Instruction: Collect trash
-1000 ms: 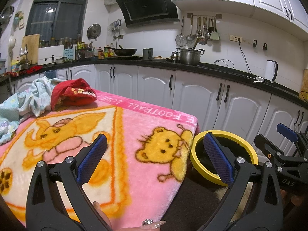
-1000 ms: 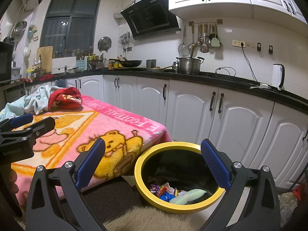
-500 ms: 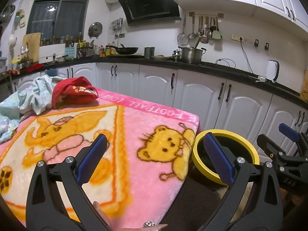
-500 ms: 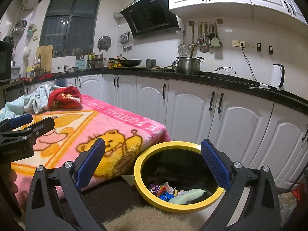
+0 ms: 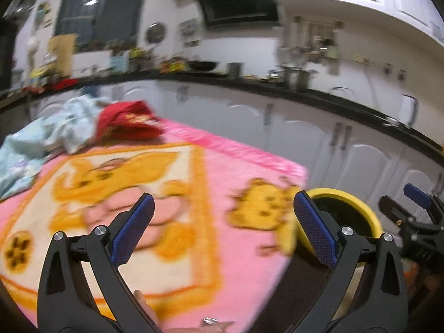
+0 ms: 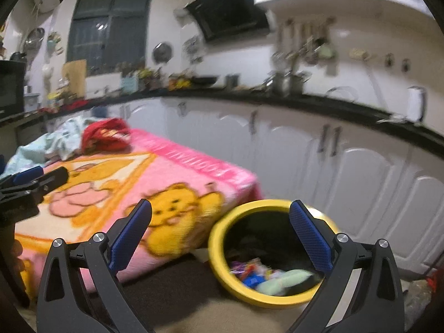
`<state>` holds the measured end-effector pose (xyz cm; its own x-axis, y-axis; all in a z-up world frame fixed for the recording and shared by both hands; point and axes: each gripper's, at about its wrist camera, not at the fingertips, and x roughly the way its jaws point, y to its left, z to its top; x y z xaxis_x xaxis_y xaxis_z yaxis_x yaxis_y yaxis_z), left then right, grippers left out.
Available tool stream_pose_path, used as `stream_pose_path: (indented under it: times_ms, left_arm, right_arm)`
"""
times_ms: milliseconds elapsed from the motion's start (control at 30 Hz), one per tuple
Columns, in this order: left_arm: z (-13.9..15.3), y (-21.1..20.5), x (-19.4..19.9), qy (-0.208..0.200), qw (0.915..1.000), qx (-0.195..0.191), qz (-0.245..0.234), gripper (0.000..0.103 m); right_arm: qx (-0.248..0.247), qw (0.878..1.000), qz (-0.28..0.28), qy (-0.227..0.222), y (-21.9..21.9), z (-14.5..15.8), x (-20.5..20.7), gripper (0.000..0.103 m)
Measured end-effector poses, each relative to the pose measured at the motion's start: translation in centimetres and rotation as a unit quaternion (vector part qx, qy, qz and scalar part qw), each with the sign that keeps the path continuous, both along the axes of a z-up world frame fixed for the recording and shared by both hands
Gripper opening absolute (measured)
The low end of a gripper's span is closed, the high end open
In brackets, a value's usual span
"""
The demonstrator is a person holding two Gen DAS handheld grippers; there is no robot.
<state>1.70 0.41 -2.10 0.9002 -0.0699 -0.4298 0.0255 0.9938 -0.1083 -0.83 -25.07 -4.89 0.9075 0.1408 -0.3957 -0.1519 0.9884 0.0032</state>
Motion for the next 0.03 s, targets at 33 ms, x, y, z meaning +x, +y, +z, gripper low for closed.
stream_pose_path:
  times_ms: [33]
  left_arm:
    - [0.31,3.09,0.34,0.017,0.9992,-0.009,0.035,0.092]
  right_arm:
    - [0.004,1.000,0.018,0.012,0.83,0.35,0.79,0.097]
